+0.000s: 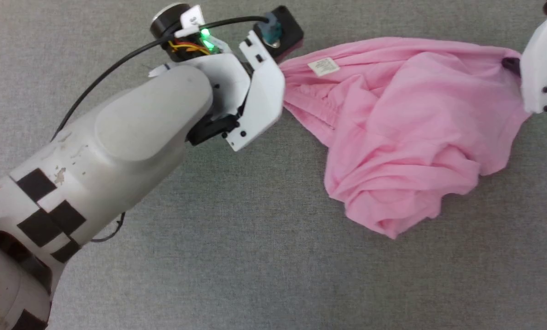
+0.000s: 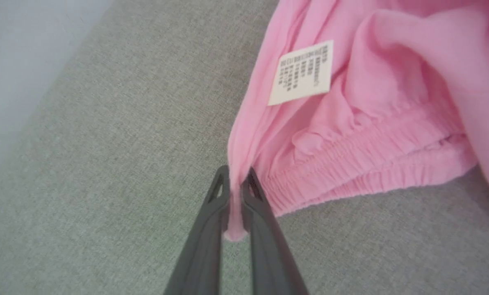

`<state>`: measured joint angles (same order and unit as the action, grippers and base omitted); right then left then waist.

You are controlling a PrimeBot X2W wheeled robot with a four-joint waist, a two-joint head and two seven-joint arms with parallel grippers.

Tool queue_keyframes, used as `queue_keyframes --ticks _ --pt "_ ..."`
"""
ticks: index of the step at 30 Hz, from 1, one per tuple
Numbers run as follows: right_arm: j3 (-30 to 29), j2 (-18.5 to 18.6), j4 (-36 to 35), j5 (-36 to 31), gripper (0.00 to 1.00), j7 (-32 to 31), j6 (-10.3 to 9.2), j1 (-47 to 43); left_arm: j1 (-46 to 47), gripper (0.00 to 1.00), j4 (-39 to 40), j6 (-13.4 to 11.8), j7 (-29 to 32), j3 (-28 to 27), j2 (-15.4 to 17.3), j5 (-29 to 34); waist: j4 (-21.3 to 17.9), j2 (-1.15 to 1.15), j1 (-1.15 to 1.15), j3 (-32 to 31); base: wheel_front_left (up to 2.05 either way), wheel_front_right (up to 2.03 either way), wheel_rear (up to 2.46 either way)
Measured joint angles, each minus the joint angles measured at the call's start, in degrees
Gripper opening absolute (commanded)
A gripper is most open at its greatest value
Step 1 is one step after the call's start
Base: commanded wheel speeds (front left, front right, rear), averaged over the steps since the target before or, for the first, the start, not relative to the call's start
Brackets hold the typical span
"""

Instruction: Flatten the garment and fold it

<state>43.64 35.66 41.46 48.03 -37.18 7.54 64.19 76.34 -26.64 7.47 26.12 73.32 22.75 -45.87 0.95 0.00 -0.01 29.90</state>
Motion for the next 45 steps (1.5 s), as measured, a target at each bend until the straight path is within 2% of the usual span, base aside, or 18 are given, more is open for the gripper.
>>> queue_keyframes --ticks 4,12,21,29,38,45 --pt "1.9 -0.5 0.6 -0.1 0.00 6.4 0.02 -0.2 -0.8 0.00 -1.9 0.0 -2.3 0.0 0.6 -0.6 -0.7 0.00 0.01 -1.8 0.00 0.00 0.00" --pt "5.1 1.4 -2.6 -2.2 0.00 26.0 0.00 1.1 -0.9 0.00 -5.9 0.0 -12.0 0.1 1.5 -1.7 -2.0 0.00 0.01 -8.0 0.00 0.00 0.00" --pt "4.6 2.2 -4.3 -4.2 0.00 40.0 0.01 8.8 8.3 0.00 -10.4 0.0 -21.6 -3.2 2.2 -1.5 -3.4 0.00 0.00 -14.6 0.00 0.00 0.00" --pt "2.3 -1.2 0.0 -11.6 0.00 44.0 0.00 19.3 18.3 0.00 -15.0 -2.0 -27.7 -6.9 1.7 0.9 -4.5 0.01 0.00 -13.2 0.00 0.00 0.00" --pt "0.0 -3.4 7.2 -19.2 0.00 47.3 0.07 31.2 29.1 0.00 -20.6 -3.6 -34.0 -8.8 0.2 4.6 -4.2 0.01 0.02 -6.5 0.00 0.00 0.00" --pt "-2.5 -5.2 10.9 -23.4 0.00 50.0 0.07 39.4 35.3 0.00 -24.2 -4.8 -38.2 -11.0 -0.8 5.2 -4.0 0.01 0.03 -1.0 0.00 0.00 0.00"
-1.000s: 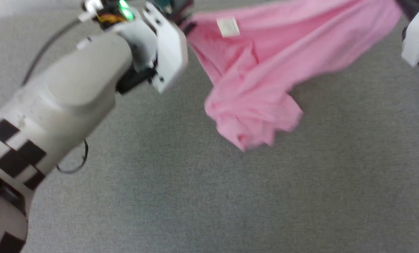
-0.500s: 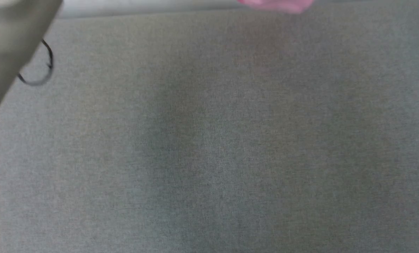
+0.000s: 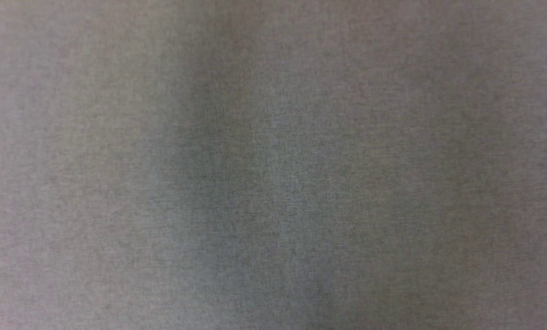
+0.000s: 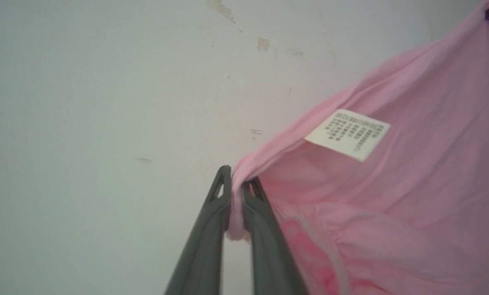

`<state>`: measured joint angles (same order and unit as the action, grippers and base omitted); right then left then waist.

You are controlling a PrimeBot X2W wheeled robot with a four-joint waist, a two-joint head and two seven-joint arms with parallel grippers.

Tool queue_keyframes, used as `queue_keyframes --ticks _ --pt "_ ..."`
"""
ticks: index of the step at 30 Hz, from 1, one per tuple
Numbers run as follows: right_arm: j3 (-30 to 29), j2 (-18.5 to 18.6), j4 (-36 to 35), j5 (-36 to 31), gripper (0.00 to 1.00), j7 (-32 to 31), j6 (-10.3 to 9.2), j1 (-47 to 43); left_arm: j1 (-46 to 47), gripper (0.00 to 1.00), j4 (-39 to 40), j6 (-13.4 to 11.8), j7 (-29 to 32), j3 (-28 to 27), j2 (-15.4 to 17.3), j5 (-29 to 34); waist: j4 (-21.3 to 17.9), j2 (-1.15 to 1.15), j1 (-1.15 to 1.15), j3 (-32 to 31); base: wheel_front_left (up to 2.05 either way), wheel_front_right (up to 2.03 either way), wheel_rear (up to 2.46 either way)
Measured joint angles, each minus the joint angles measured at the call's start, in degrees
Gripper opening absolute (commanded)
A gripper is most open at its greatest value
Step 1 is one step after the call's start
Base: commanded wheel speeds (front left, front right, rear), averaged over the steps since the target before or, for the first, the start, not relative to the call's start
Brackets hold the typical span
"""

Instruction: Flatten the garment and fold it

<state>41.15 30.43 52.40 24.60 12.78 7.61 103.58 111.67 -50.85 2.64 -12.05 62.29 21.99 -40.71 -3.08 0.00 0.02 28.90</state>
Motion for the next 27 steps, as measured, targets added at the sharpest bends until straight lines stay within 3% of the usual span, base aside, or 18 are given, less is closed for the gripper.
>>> queue_keyframes --ticks 7,11,15,27 --pt "-0.5 -2.0 1.4 -1.3 0.00 1.4 0.00 1.8 1.1 0.00 -2.2 -0.1 -1.8 -1.2 -0.1 0.0 0.4 0.00 0.01 2.8 0.00 0.00 0.00" --pt "0.3 -2.5 -0.4 -1.9 0.00 1.8 0.00 -2.6 -4.1 0.00 -2.1 0.2 -2.5 -1.8 0.0 -0.7 0.5 0.00 -0.02 1.7 0.00 0.00 0.00" --pt "0.1 -2.5 -6.8 -2.2 0.00 2.0 0.00 -12.8 -14.3 0.00 0.3 -0.1 -2.6 -2.8 0.9 -1.3 0.4 0.00 -0.02 -0.2 0.00 0.00 0.00" --pt "0.6 0.2 -25.3 -2.3 0.00 2.0 0.01 -49.2 -53.9 0.00 18.8 -7.1 -2.7 -8.5 5.7 2.5 0.4 0.00 -0.03 -8.9 0.00 0.00 0.00"
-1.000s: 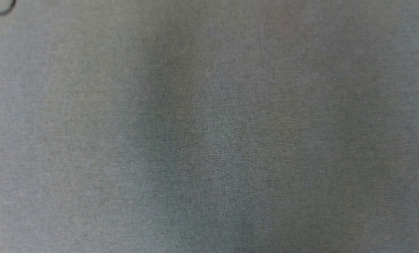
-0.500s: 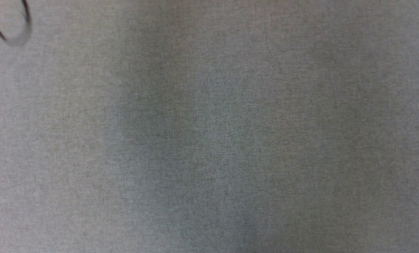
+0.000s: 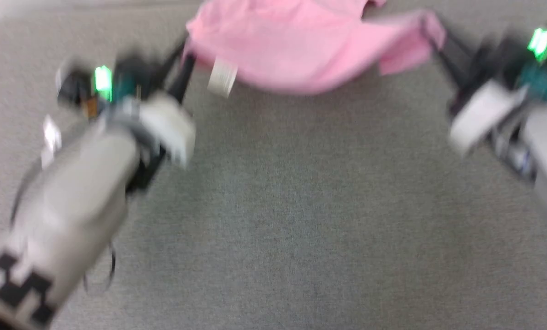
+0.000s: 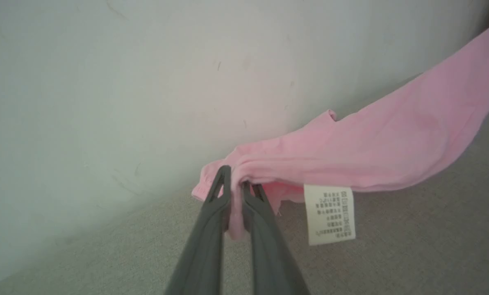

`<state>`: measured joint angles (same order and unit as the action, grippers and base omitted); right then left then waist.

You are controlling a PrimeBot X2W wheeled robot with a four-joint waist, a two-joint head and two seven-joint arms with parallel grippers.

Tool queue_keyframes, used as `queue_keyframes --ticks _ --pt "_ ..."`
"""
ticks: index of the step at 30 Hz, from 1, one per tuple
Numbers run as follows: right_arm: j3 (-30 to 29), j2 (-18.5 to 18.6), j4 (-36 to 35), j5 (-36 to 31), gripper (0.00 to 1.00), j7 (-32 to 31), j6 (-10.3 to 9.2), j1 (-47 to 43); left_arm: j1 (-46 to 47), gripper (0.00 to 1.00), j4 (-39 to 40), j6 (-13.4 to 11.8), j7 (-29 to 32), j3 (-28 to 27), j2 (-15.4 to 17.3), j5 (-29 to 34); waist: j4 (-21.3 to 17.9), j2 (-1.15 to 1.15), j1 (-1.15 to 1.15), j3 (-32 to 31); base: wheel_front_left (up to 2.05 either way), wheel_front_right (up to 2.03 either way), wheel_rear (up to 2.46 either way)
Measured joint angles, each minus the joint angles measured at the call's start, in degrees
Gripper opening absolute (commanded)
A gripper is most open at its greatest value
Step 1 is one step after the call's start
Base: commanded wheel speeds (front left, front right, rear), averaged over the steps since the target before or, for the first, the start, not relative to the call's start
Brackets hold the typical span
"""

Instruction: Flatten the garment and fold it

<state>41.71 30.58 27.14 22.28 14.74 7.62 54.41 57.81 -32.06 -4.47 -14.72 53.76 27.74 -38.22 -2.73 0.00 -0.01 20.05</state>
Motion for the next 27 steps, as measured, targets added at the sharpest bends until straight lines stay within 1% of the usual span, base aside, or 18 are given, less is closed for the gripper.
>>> queue_keyframes --ticks 1,3,6,8,12,16,21,23,27 --pt "0.2 0.6 -1.4 0.1 0.00 0.0 -0.01 -2.7 -3.4 0.00 1.6 -0.8 0.0 -0.9 0.6 0.0 0.0 0.00 0.00 -0.9 0.00 0.00 0.00" --pt "0.2 1.8 -4.5 0.4 0.00 0.0 0.00 -8.1 -9.3 0.00 4.0 -1.4 0.0 -1.4 2.3 0.5 -0.1 0.00 -0.01 -2.7 0.00 0.00 0.00" --pt "1.1 4.1 -7.9 0.6 0.00 0.0 -0.01 -15.9 -18.0 0.00 8.1 -3.4 0.0 -2.2 4.3 1.0 -0.2 0.00 -0.01 -5.3 0.00 0.00 0.00" --pt "1.7 5.3 -9.9 0.6 0.00 0.0 -0.01 -21.2 -23.3 0.00 10.8 -4.6 0.0 -2.8 5.2 1.2 -0.4 0.00 -0.01 -7.1 0.00 0.00 0.00" --pt "1.1 7.2 -13.7 1.2 0.00 0.0 0.00 -31.6 -32.6 0.00 15.2 -7.4 0.0 -2.9 7.2 2.0 -0.6 0.00 -0.02 -10.4 0.00 0.00 0.00" --pt "-1.8 7.9 -17.8 1.4 0.00 -0.3 -0.01 -40.8 -40.1 0.00 19.6 -11.1 0.0 -2.9 10.3 2.1 -0.7 0.00 -0.01 -13.3 0.00 0.00 0.00" --pt "-6.3 7.8 -24.0 0.4 0.00 -3.3 0.00 -51.9 -47.8 0.00 26.2 -15.3 0.9 -2.6 13.6 0.9 -0.6 0.00 -0.01 -16.4 0.00 0.00 0.00" --pt "-7.6 7.8 -26.1 0.0 0.00 -4.2 0.00 -55.8 -50.0 0.00 28.3 -16.3 1.9 -2.1 15.3 0.9 -0.4 0.00 -0.01 -17.4 0.00 0.00 0.00" --pt "-10.9 7.3 -29.0 -1.9 0.00 -5.5 0.00 -60.3 -52.7 0.00 31.6 -18.0 2.5 -2.0 16.1 -0.2 0.3 0.00 -0.01 -18.6 0.00 0.00 0.00"
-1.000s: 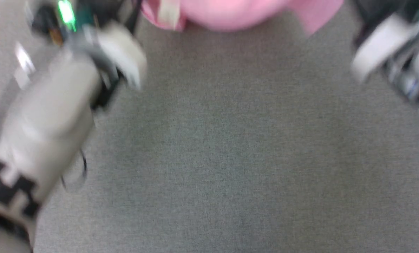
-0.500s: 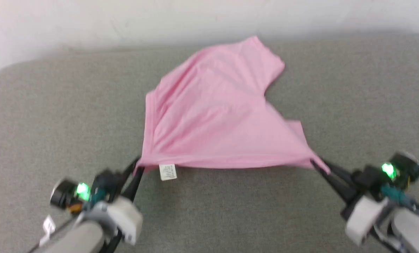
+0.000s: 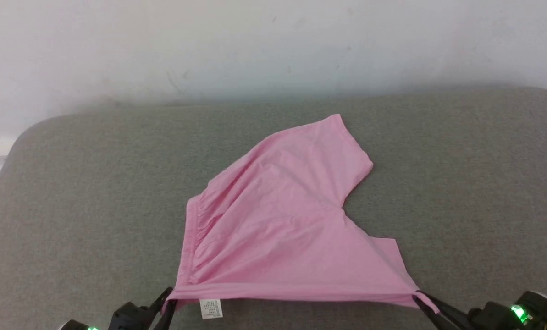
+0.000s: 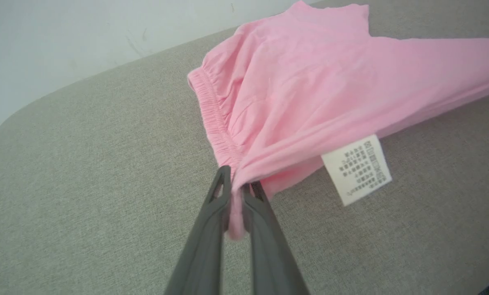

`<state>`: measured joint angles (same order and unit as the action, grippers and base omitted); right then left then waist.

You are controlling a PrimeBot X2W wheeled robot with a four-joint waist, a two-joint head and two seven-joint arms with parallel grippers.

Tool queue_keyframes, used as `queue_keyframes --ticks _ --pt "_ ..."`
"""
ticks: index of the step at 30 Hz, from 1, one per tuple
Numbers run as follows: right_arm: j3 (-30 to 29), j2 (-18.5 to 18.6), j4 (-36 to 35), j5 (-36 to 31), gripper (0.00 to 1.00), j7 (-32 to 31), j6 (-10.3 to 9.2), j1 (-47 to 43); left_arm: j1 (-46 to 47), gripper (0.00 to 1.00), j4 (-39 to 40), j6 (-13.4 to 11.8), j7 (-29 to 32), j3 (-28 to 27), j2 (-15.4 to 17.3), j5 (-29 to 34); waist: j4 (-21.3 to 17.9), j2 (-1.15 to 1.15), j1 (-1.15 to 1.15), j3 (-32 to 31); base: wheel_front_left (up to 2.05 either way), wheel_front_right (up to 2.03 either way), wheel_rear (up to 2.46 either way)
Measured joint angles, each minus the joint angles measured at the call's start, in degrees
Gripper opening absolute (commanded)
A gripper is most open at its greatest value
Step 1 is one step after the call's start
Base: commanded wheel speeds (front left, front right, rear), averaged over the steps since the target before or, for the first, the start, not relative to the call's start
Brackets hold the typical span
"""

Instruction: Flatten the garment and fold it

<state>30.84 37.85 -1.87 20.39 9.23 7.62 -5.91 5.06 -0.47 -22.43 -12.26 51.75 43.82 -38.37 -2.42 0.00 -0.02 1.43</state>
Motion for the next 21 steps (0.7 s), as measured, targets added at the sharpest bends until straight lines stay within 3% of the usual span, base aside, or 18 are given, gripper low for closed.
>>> queue_keyframes --ticks 7,12,16,21 --pt "-4.8 -1.6 -1.7 -2.6 0.00 -0.7 0.00 3.8 3.3 0.00 1.1 -0.2 0.5 -0.9 -0.2 0.4 1.3 0.00 0.02 1.4 0.00 0.00 0.00" --pt "-6.1 -0.2 -0.8 -3.2 0.00 -2.8 0.00 14.5 12.3 0.00 0.1 2.5 1.0 -2.1 -1.7 2.4 2.1 0.00 0.02 4.2 0.00 0.00 0.00" --pt "-3.5 2.6 2.7 -2.9 0.00 -4.6 0.00 25.6 19.7 0.00 -2.3 5.7 1.7 -2.4 -3.5 3.8 2.9 0.00 0.03 7.5 0.00 0.00 0.00" --pt "2.6 3.2 10.3 -0.3 0.00 -7.7 0.00 40.8 27.3 0.00 -7.8 8.4 2.1 -3.2 -6.4 4.3 4.0 0.00 0.04 12.3 0.00 0.00 0.00"
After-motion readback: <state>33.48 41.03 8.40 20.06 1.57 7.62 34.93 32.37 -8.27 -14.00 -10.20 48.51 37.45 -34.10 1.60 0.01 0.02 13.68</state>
